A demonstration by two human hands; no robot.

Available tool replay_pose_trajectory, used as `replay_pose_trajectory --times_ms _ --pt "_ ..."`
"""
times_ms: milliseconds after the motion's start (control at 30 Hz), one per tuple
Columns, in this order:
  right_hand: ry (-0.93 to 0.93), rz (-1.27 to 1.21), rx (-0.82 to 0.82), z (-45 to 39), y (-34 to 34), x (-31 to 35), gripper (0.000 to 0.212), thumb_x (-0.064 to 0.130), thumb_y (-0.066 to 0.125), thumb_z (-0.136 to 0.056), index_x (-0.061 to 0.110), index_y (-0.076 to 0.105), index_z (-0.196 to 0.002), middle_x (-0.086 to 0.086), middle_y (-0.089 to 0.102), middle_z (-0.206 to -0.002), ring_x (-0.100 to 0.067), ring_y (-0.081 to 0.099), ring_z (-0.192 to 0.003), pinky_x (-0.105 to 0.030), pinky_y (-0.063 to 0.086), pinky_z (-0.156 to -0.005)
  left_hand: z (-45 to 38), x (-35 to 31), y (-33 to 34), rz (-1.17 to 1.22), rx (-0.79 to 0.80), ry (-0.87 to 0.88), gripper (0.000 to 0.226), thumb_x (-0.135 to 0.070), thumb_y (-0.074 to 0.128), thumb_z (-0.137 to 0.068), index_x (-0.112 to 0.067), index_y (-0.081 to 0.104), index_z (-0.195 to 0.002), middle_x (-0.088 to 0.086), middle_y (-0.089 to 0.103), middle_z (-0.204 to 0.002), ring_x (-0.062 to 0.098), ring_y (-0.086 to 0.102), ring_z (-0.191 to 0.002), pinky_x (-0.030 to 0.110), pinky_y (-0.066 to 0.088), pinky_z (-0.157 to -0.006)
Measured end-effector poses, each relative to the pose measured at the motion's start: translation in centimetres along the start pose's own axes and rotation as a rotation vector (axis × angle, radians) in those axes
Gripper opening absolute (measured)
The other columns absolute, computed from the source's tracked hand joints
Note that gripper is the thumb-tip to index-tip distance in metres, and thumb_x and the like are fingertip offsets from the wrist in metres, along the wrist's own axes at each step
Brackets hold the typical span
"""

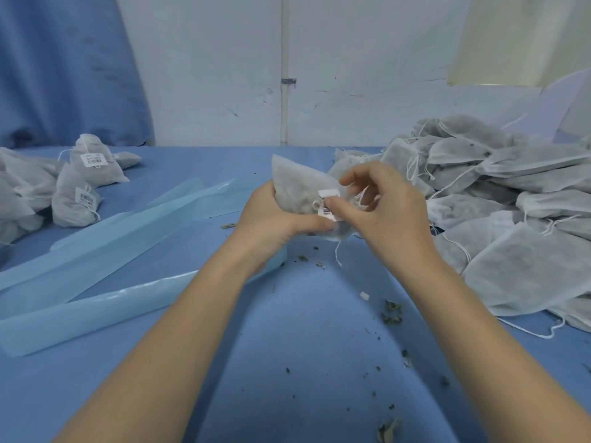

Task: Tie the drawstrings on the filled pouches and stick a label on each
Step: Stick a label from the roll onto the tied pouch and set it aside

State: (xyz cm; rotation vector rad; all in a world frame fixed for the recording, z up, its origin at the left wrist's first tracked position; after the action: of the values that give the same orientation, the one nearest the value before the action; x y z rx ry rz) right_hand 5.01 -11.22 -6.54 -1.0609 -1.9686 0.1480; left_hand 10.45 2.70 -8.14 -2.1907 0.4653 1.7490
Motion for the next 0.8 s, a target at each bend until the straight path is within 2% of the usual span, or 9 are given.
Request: replay_pose_trajectory --times_ms 133,200,300,433,533,567,667,733,800 --pt "0.192 -0.268 0.074 -0.1 0.0 -1.1 0.04 0.027 0.081 -0.074 0.026 0.061 -0.108 0.005 0.057 -0.115 -0.006 0.056 -0.1 -0.011 0.044 -0.082 -0.2 0.2 -0.1 -0.007 -0.029 -0.009 0.049 0.014 0.075 -0.061 0.0 0.064 -0.106 0.012 0.072 -0.097 0.026 0.069 -0.091 0.034 0.056 -0.078" --pt "0.293 -0.507 0.135 0.2 0.4 -1.2 0.031 0.027 0.077 -0.077 0.021 0.066 -0.106 0.004 0.068 -0.107 -0.008 0.064 -0.098 -0.02 0.05 -0.083 -0.2 0.1 0.0 0.018 -0.021 -0.01 0.047 0.015 0.074 -0.061 0.0 0.064 -0.105 0.01 0.073 -0.094 0.022 0.07 -0.083 0.027 0.055 -0.067" --pt "0.335 -0.677 0.089 0.4 0.7 -1.0 0.016 0.027 0.077 -0.073 0.019 0.073 -0.087 0.001 0.074 -0.084 -0.009 0.068 -0.079 -0.02 0.052 -0.072 -0.1 -0.3 0.2 0.053 -0.003 -0.009 0.045 0.016 0.073 -0.061 0.001 0.065 -0.103 0.009 0.072 -0.086 0.014 0.067 -0.069 0.015 0.045 -0.049" --pt "0.365 -0.769 -0.022 0.5 0.9 -1.3 0.008 0.016 0.079 -0.072 0.02 0.074 -0.076 0.003 0.074 -0.074 -0.01 0.069 -0.072 -0.018 0.052 -0.066 0.1 -0.5 0.4 0.108 0.007 -0.02 0.044 0.015 0.073 -0.06 0.001 0.066 -0.101 0.012 0.072 -0.09 0.023 0.069 -0.082 0.026 0.054 -0.064" --pt "0.301 -0.689 -0.015 0.4 0.7 -1.3 0.007 0.021 0.078 -0.077 0.026 0.074 -0.079 0.006 0.075 -0.081 -0.007 0.069 -0.079 -0.018 0.051 -0.07 0.2 -0.9 0.9 0.2 -0.004 -0.045 0.04 -0.009 0.078 -0.063 -0.001 0.068 -0.101 0.011 0.073 -0.09 0.024 0.07 -0.082 0.032 0.057 -0.068" --pt "0.288 -0.686 0.031 0.5 0.8 -1.2 0.009 0.024 0.079 -0.077 0.027 0.074 -0.084 0.005 0.075 -0.088 -0.008 0.07 -0.085 -0.022 0.052 -0.075 0.2 -1.0 0.9 0.227 -0.048 -0.056 0.038 -0.015 0.079 -0.066 -0.002 0.069 -0.1 0.01 0.073 -0.089 0.023 0.07 -0.08 0.032 0.057 -0.067" --pt "0.333 -0.69 0.146 0.9 1.2 -1.3 0.048 0.03 0.082 -0.067 0.033 0.065 -0.111 0.003 0.067 -0.112 -0.013 0.067 -0.1 -0.031 0.055 -0.085 0.0 -0.9 0.4 0.247 -0.258 -0.059 0.012 -0.013 0.074 -0.076 -0.007 0.068 -0.085 0.001 0.071 -0.069 0.016 0.067 -0.063 0.021 0.05 -0.052" --pt "0.35 -0.642 0.123 1.0 1.3 -1.3 0.063 0.03 0.086 -0.065 0.033 0.056 -0.12 0.001 0.061 -0.114 -0.009 0.068 -0.093 -0.029 0.057 -0.079 0.0 -0.9 0.2 0.258 -0.33 -0.036 0.005 -0.009 0.072 -0.076 -0.009 0.067 -0.077 -0.001 0.068 -0.061 0.013 0.065 -0.056 0.019 0.048 -0.048" --pt "0.349 -0.604 0.076 1.0 1.3 -1.0 0.061 0.03 0.084 -0.068 0.03 0.05 -0.118 0.0 0.057 -0.108 -0.006 0.066 -0.079 -0.023 0.055 -0.063 0.1 -0.9 0.0 0.273 -0.378 -0.018 0.005 -0.006 0.071 -0.076 -0.007 0.066 -0.076 -0.003 0.066 -0.057 0.011 0.063 -0.052 0.017 0.045 -0.046"
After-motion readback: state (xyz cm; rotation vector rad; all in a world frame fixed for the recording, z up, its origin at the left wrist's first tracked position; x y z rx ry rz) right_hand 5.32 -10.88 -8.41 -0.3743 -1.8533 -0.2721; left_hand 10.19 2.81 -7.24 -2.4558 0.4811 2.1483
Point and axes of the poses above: each hand's wrist, its own z-axis away from the middle knuckle, its own y-axis out of the palm, x = y × z, the point moved 3 cm from there along -z, towards the middle knuckle
